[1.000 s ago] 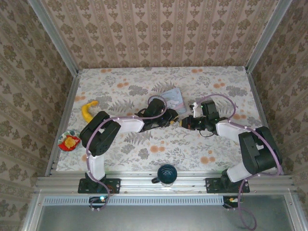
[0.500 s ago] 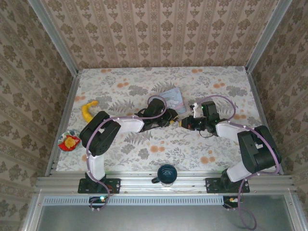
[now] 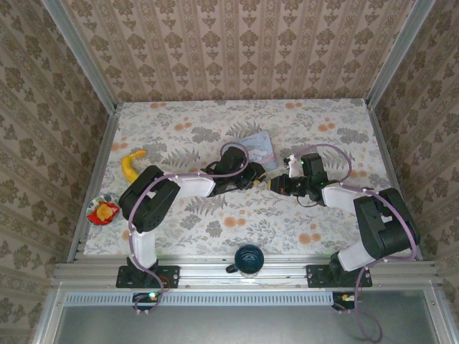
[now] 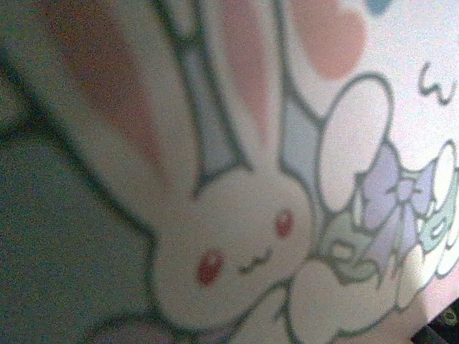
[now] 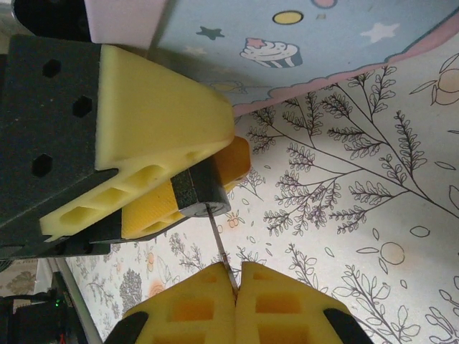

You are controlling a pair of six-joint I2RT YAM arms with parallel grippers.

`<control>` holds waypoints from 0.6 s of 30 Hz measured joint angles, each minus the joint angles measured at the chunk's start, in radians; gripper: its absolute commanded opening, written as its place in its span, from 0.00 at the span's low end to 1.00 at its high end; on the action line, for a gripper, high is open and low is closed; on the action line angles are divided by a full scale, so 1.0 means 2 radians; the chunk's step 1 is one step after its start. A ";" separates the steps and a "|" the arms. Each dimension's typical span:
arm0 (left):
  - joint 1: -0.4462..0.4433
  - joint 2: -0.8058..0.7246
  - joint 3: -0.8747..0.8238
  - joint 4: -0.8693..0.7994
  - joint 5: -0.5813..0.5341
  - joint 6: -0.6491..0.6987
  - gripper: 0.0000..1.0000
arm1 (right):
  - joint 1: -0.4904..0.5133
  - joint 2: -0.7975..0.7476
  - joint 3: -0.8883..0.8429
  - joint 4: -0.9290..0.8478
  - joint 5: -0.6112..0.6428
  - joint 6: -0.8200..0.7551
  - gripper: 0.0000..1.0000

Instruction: Unlock the padlock with the key

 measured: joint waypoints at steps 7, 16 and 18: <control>0.000 0.002 0.004 -0.004 -0.001 0.000 0.00 | 0.000 -0.002 -0.002 0.002 0.001 -0.002 0.00; 0.000 0.006 0.008 -0.006 -0.002 0.005 0.00 | -0.001 -0.007 -0.002 -0.010 0.002 -0.011 0.00; 0.000 0.006 0.010 -0.009 0.000 0.005 0.00 | -0.002 -0.014 -0.005 -0.019 0.003 -0.013 0.00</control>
